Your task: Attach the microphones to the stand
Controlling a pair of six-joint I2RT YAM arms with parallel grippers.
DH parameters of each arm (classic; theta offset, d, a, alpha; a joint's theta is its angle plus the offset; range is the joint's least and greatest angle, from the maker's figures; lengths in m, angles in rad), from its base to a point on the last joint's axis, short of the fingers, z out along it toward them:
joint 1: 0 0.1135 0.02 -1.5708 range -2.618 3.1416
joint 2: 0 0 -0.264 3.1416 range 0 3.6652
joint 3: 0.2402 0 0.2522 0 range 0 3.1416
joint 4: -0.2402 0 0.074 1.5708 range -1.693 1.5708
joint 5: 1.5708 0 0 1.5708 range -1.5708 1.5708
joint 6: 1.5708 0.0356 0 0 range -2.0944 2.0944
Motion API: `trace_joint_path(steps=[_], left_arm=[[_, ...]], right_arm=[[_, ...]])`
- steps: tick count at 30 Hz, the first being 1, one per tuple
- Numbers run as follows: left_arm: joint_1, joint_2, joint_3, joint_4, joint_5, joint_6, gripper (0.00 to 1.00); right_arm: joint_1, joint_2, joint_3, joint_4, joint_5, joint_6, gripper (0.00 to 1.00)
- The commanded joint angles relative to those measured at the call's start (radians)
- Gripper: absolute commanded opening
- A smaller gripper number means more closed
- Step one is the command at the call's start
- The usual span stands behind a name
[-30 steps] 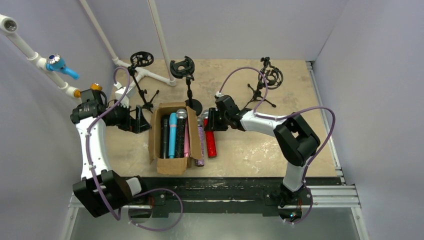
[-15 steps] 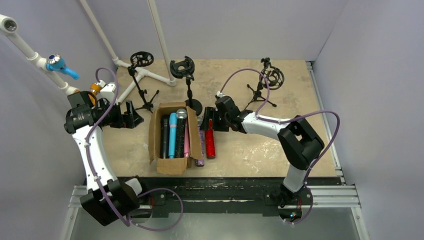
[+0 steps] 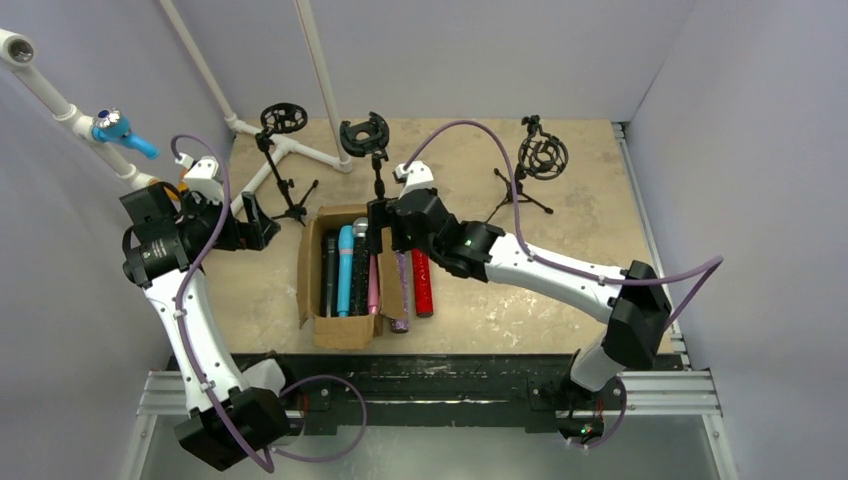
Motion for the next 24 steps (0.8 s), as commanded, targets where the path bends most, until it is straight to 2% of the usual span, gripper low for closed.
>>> trace_joint_path(steps=[1,2,6,8,9,10,13,15,20,24], left_arm=[[0.007,-0.043,-0.028,0.041,0.072,-0.024,1.00],[0.006,-0.051,-0.036,0.047,0.064,-0.020,1.00],[0.006,-0.032,-0.040,0.005,0.068,0.012,1.00],[0.006,-0.028,-0.051,0.008,0.077,0.010,1.00],[0.006,-0.030,-0.062,0.015,0.083,0.005,1.00],[0.006,-0.035,-0.073,0.023,0.088,0.000,1.00],[-0.012,-0.045,-0.100,0.034,0.074,0.002,1.00],[-0.034,-0.045,-0.110,0.030,0.039,0.017,1.00],[-0.046,-0.051,-0.132,0.022,0.007,0.045,1.00],[-0.047,-0.047,-0.147,0.014,-0.003,0.069,1.00]], right_arm=[[0.143,-0.042,0.054,0.055,0.230,-0.153,0.99],[0.152,-0.042,0.058,0.067,0.226,-0.155,0.99],[0.112,-0.033,0.060,0.038,0.014,0.079,0.99],[0.087,-0.048,-0.015,0.183,-0.176,0.121,0.84],[0.086,-0.045,-0.035,0.226,-0.193,0.133,0.78],[0.098,-0.022,-0.017,0.178,-0.151,0.123,0.76],[0.155,0.155,0.269,-0.176,0.058,0.088,0.88],[0.187,0.247,0.374,-0.298,0.138,0.090,0.88],[0.206,0.352,0.453,-0.340,0.203,0.137,0.80],[0.206,0.417,0.530,-0.460,0.235,0.185,0.76]])
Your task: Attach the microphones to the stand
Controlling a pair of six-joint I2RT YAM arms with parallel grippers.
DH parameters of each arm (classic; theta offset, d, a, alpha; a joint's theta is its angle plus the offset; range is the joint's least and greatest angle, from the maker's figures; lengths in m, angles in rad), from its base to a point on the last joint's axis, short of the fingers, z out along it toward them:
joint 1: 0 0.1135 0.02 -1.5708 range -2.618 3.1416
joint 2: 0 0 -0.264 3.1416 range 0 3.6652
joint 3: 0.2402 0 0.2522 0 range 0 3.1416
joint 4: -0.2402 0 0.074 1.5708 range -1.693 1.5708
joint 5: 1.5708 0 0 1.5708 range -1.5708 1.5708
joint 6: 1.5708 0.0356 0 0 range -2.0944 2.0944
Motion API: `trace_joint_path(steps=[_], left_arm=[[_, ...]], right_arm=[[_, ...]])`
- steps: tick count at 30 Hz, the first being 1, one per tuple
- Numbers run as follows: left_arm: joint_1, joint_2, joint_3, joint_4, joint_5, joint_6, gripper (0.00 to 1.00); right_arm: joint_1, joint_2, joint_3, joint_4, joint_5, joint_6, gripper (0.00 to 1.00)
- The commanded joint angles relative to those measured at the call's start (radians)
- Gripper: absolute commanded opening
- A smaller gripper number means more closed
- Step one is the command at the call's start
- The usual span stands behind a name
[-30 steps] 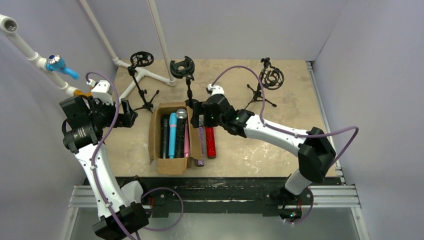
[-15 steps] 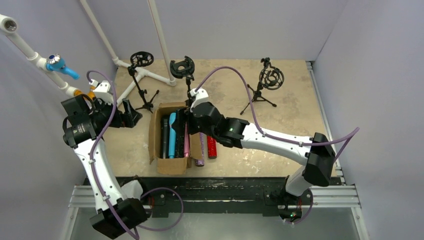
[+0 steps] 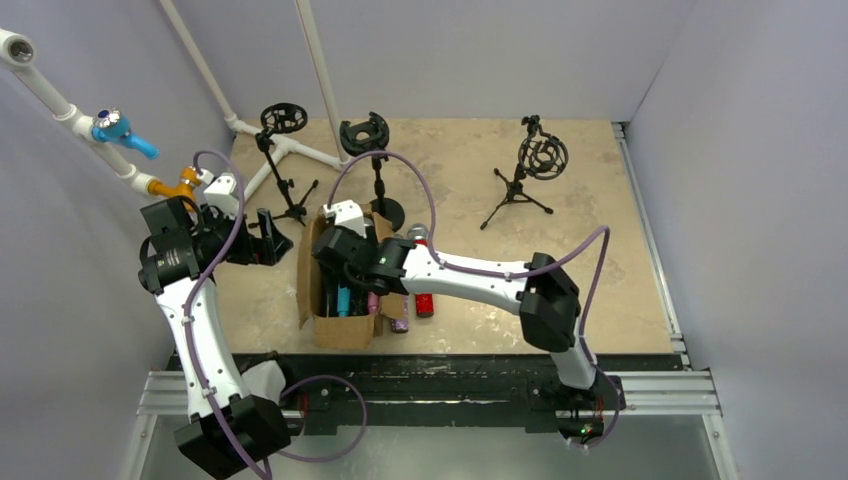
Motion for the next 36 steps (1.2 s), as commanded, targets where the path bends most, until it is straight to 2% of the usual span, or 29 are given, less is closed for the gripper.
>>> trace_joint_path(steps=[1,5,14,22,24,29,36], left_arm=[[-0.004,-0.008,-0.017,0.009,-0.015,0.049,1.00],[-0.011,0.000,-0.034,0.010,-0.018,0.058,1.00],[-0.022,-0.009,-0.043,0.029,-0.044,0.052,0.98],[-0.024,0.002,-0.041,0.029,-0.047,0.059,0.95],[-0.026,0.009,-0.039,0.031,-0.046,0.058,0.94],[-0.028,0.014,-0.041,0.037,-0.054,0.060,0.92],[-0.031,0.023,-0.040,0.040,-0.066,0.061,0.90]], right_arm=[[-0.017,0.025,0.101,-0.169,0.098,0.076,0.75],[-0.018,0.045,0.105,-0.155,0.084,0.075,0.74],[-0.030,0.192,0.242,-0.212,0.094,0.021,0.71],[-0.032,0.254,0.308,-0.194,0.013,-0.003,0.67],[-0.034,0.239,0.305,-0.169,0.004,-0.013,0.61],[-0.034,0.150,0.286,-0.121,0.002,-0.027,0.37],[-0.051,0.017,0.304,-0.087,-0.009,-0.071,0.24]])
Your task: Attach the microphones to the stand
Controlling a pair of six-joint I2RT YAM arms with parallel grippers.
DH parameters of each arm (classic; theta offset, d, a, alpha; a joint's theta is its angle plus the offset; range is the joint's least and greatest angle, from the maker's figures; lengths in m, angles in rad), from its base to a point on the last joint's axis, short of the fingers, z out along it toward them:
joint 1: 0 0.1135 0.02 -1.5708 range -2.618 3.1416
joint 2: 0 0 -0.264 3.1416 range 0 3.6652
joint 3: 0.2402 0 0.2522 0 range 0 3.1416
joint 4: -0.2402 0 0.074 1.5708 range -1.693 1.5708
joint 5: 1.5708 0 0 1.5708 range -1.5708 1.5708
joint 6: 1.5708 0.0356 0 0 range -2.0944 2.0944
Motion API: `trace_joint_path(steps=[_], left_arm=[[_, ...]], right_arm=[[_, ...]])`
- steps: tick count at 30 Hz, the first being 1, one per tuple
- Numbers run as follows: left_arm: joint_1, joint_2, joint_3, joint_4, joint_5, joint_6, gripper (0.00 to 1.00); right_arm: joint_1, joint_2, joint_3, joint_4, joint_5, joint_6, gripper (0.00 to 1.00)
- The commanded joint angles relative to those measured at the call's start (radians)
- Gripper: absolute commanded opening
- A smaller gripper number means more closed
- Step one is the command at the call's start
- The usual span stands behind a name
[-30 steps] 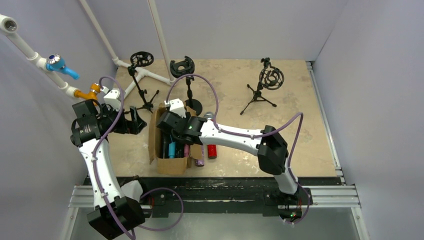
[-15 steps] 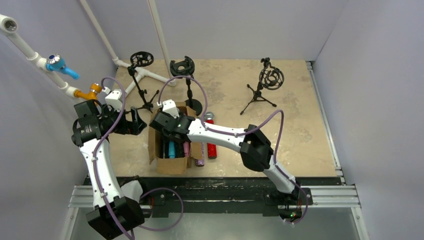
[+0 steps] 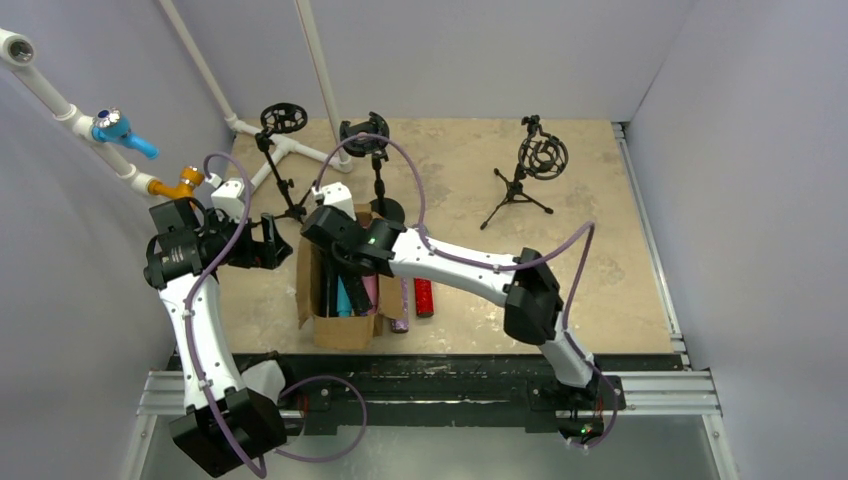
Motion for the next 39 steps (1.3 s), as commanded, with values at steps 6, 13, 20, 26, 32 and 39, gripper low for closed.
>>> trace_joint_path(steps=[6,13,20,26,32,39], left_arm=[[-0.013,0.007,-0.007,0.035,-0.022,0.029,0.88],[-0.026,0.024,-0.011,0.016,-0.024,0.049,0.85],[-0.050,0.017,0.010,-0.003,-0.035,0.041,0.85],[-0.058,0.001,0.008,-0.013,-0.051,0.048,0.85],[-0.058,0.001,0.008,-0.017,-0.059,0.059,0.85],[-0.058,0.005,0.012,-0.014,-0.056,0.058,0.85]], right_arm=[[-0.110,-0.358,-0.159,0.112,-0.033,-0.025,0.19],[-0.242,-0.591,-0.632,0.207,-0.003,0.004,0.18],[-0.275,-0.567,-0.886,0.323,0.044,0.038,0.20],[-0.329,-0.469,-0.913,0.416,-0.008,0.086,0.20],[-0.351,-0.390,-0.892,0.466,-0.081,0.126,0.29],[-0.352,-0.351,-0.888,0.469,-0.121,0.135,0.50]])
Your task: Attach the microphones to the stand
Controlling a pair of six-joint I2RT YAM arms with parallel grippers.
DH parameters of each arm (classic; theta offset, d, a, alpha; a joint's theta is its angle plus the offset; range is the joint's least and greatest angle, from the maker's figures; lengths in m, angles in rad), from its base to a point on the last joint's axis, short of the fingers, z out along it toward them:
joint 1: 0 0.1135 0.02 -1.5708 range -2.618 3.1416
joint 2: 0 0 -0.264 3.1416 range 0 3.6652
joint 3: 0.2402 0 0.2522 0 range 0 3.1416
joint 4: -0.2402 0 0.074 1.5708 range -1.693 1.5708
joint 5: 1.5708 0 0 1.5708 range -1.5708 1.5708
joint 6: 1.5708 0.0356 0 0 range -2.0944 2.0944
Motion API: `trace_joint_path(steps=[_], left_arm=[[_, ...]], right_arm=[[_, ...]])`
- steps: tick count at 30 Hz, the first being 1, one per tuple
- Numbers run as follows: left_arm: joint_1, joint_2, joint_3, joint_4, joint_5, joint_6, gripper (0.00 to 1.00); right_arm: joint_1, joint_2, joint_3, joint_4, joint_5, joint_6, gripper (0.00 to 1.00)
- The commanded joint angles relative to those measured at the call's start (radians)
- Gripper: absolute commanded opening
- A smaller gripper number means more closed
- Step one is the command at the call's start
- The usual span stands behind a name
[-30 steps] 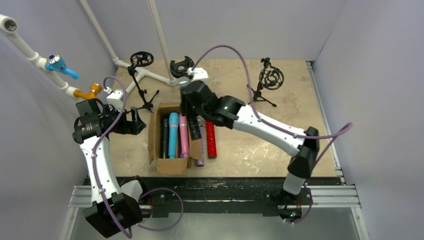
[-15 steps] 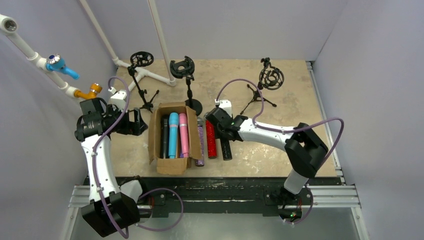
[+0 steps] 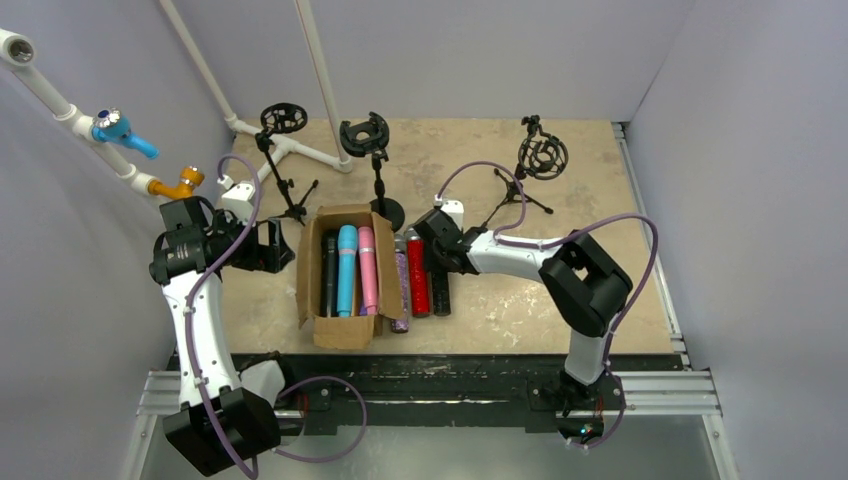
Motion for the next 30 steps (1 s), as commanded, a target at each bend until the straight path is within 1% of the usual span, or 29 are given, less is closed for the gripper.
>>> trace_joint_path(steps=[1,4,7,12,16,18,20,22,25,27,30], left_arm=[[-0.006,-0.008,0.022,0.008,0.004,0.013,0.85],[-0.006,-0.006,0.023,0.008,0.000,0.012,0.85],[-0.005,-0.006,0.027,0.006,-0.001,0.012,0.85],[-0.007,-0.014,0.031,0.001,0.004,0.013,0.85],[-0.007,-0.008,0.036,0.002,0.001,0.012,0.84],[-0.007,-0.005,0.040,0.002,0.002,0.010,0.84],[-0.007,-0.002,0.043,0.002,0.003,0.007,0.84],[-0.007,0.000,0.047,0.002,0.005,0.006,0.84],[-0.007,0.001,0.049,0.004,0.006,0.006,0.84],[-0.007,0.002,0.050,0.003,0.007,0.003,0.84],[-0.008,0.002,0.051,0.001,0.010,0.004,0.84]], right_arm=[[0.006,-0.010,0.024,0.042,-0.031,0.026,0.51],[0.006,-0.018,0.022,0.039,-0.052,0.027,0.59],[0.007,-0.036,0.025,0.030,-0.063,0.025,0.61],[0.007,-0.104,0.059,-0.029,-0.057,0.011,0.59],[0.006,-0.191,0.123,-0.093,-0.045,-0.040,0.56],[0.006,-0.229,0.187,-0.148,-0.026,-0.090,0.56],[0.005,-0.251,0.288,-0.219,0.000,-0.167,0.59],[0.002,-0.247,0.427,-0.322,0.042,-0.251,0.63],[-0.018,-0.230,0.616,-0.466,0.128,-0.345,0.66],[-0.048,-0.216,0.715,-0.509,0.179,-0.391,0.67],[-0.106,-0.205,0.804,-0.527,0.266,-0.453,0.68]])
